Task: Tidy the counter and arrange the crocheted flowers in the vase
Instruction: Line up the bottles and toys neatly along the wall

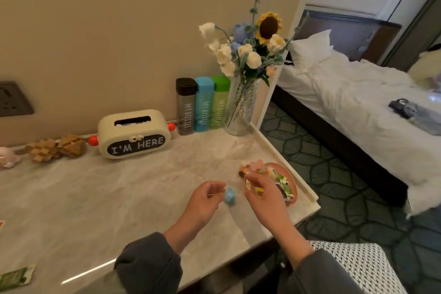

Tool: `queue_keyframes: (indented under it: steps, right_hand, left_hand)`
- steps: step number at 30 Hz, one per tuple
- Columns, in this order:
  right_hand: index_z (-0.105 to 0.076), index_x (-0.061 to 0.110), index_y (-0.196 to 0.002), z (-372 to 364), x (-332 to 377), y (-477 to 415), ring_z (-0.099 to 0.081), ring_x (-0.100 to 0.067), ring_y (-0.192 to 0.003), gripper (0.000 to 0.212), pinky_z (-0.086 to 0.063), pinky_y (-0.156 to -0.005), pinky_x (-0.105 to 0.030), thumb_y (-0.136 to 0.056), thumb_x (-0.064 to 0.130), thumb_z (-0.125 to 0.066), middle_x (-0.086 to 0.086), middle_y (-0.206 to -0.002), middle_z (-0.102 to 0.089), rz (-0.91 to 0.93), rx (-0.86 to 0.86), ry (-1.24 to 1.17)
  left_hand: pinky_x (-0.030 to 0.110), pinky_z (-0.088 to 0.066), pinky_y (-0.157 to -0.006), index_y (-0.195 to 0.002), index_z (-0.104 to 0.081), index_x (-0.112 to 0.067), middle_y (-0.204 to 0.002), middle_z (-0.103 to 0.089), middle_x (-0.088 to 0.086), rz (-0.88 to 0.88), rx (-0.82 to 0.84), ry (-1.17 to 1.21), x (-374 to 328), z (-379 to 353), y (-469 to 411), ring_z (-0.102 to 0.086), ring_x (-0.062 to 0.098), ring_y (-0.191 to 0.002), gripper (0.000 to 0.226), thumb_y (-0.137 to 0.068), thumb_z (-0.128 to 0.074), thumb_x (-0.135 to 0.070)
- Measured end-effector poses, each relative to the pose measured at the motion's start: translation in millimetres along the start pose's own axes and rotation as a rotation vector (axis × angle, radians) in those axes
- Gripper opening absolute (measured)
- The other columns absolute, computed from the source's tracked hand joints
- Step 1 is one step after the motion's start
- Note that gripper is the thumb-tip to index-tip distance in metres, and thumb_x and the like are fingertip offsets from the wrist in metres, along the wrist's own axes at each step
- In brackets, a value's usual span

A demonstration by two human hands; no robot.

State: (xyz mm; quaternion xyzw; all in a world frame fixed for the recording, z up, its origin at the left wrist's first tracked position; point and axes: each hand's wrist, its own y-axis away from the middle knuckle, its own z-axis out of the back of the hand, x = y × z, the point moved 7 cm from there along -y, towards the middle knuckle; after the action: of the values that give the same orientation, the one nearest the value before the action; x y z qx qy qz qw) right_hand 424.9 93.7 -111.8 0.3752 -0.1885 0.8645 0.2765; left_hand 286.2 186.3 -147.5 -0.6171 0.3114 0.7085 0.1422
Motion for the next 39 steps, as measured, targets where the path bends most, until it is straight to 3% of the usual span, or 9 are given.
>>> queue_keyframes:
  steps: [4, 10, 17, 22, 25, 29, 31, 34, 39]
  right_hand:
    - [-0.062, 0.027, -0.119, 1.8, -21.3, 1.5, -0.055, -0.002, -0.106, 0.035, -0.043, -0.092, -0.019, -0.087, 0.013, -0.065, 0.017, -0.113, -0.059, -0.019, 0.033, 0.005]
    - [-0.064, 0.031, -0.113, 10.6, -27.1, -24.3, -0.056, 0.001, -0.097, 0.037, -0.045, -0.089, -0.019, -0.083, 0.009, -0.064, 0.018, -0.11, -0.06, 0.065, 0.091, -0.042]
    - [-0.062, 0.031, -0.118, 3.0, -30.6, -57.6, -0.054, -0.002, -0.099, 0.04, -0.046, -0.092, -0.025, -0.082, 0.013, -0.062, 0.015, -0.11, -0.058, 0.186, 0.249, 0.039]
    - [-0.052, 0.031, -0.133, -9.2, -26.1, -86.1, -0.042, -0.019, -0.128, 0.049, -0.037, -0.107, -0.037, -0.083, 0.03, -0.057, 0.003, -0.135, -0.055, 0.28, 0.339, 0.334]
    - [-0.041, 0.029, -0.141, -24.7, -27.3, -100.7, -0.035, -0.027, -0.135, 0.057, -0.02, -0.115, -0.048, -0.087, 0.041, -0.053, -0.004, -0.144, -0.045, 0.296, 0.457, 0.609]
    - [-0.035, 0.025, -0.143, -39.6, -34.3, -112.0, -0.039, -0.034, -0.133, 0.061, 0.006, -0.113, -0.065, -0.089, 0.052, -0.046, -0.01, -0.142, -0.044, 0.283, 0.557, 0.887]
    - [-0.04, 0.024, -0.139, -42.2, -34.0, -117.4, -0.046, -0.033, -0.127, 0.058, 0.011, -0.111, -0.067, -0.089, 0.052, -0.044, -0.01, -0.136, -0.049, 0.288, 0.562, 0.952]
    - [-0.046, 0.023, -0.133, -48.2, -32.3, -123.9, -0.05, -0.032, -0.123, 0.055, 0.01, -0.11, -0.068, -0.086, 0.052, -0.046, -0.008, -0.13, -0.053, 0.293, 0.585, 1.005]
    - [-0.054, 0.025, -0.123, -58.3, -30.1, -128.6, -0.052, -0.029, -0.118, 0.042, 0.007, -0.11, -0.068, -0.086, 0.043, -0.05, -0.005, -0.122, -0.057, 0.355, 0.57, 1.027]
  left_hand:
    - [0.011, -0.046, -0.074, -0.102, -0.06, -0.023, -0.109, -0.061, -0.001, -0.095, -0.071, -0.114, 9.0, -16.3, -9.4, -0.057, 0.009, -0.092, 0.025, -0.086, -0.064, -0.005]
    - [0.029, -0.04, -0.099, -0.125, -0.053, -0.032, -0.127, -0.052, -0.006, -0.141, -0.176, -0.557, 21.0, -36.1, -31.7, -0.047, 0.016, -0.118, 0.054, -0.075, -0.07, -0.02]
    - [0.02, -0.037, -0.093, -0.129, -0.052, -0.033, -0.123, -0.056, -0.01, -0.104, -0.292, -0.685, 36.6, -48.6, -42.3, -0.044, 0.013, -0.118, 0.049, -0.081, -0.062, -0.022]
    - [0.004, -0.036, -0.074, -0.121, -0.057, -0.036, -0.096, -0.06, -0.02, -0.085, -0.332, -0.515, 33.9, -49.1, -52.0, -0.053, -0.001, -0.098, 0.033, -0.092, -0.056, -0.021]
    - [0.001, -0.039, -0.065, -0.117, -0.054, -0.039, -0.097, -0.06, -0.019, -0.044, -0.369, -0.393, 31.5, -44.2, -55.0, -0.056, -0.009, -0.086, 0.026, -0.096, -0.051, -0.025]
    - [0.006, -0.041, -0.074, -0.111, -0.055, -0.034, -0.105, -0.062, -0.009, -0.028, -0.445, -0.263, 28.3, -33.8, -57.5, -0.06, -0.001, -0.091, 0.02, -0.096, -0.05, -0.022]
    - [0.019, -0.046, -0.084, -0.108, -0.057, -0.034, -0.109, -0.063, -0.006, -0.007, -0.47, -0.22, 27.9, -30.9, -58.7, -0.061, 0.005, -0.098, 0.018, -0.095, -0.052, -0.021]
    - [0.034, -0.051, -0.092, -0.105, -0.061, -0.031, -0.109, -0.065, -0.003, 0.026, -0.484, -0.181, 28.1, -30.8, -60.5, -0.062, 0.011, -0.1, 0.017, -0.095, -0.054, -0.02]
    - [0.032, -0.051, -0.089, -0.103, -0.064, -0.024, -0.104, -0.067, 0.0, 0.031, -0.529, -0.116, 27.0, -28.5, -61.3, -0.062, 0.012, -0.098, 0.017, -0.095, -0.054, -0.013]
